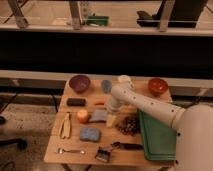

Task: Place towel in red bowl

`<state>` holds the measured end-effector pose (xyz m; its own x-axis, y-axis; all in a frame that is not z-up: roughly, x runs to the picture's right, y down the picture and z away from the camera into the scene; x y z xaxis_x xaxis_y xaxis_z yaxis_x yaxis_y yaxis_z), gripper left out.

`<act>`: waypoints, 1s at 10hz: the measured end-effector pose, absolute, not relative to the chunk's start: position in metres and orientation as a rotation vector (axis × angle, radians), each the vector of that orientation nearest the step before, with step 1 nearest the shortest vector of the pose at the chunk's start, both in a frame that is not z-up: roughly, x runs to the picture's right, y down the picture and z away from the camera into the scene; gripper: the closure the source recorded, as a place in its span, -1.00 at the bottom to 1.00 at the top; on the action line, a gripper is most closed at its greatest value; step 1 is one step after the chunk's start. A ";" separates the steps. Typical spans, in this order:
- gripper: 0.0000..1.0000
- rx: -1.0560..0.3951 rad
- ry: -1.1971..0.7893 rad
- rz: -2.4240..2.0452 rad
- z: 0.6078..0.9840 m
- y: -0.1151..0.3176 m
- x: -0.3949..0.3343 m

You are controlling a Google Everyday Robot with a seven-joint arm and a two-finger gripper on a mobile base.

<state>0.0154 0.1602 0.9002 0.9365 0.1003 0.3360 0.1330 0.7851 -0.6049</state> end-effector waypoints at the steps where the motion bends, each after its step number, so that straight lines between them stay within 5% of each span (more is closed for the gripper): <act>1: 0.25 -0.671 -0.364 -0.017 0.900 0.160 0.016; 4: 0.89 -0.675 -0.362 -0.017 0.894 0.156 0.020; 10: 1.00 -0.683 -0.350 -0.029 0.887 0.152 0.000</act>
<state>-0.0001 0.1523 0.8870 0.9412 0.0878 0.3262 0.1398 0.7779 -0.6127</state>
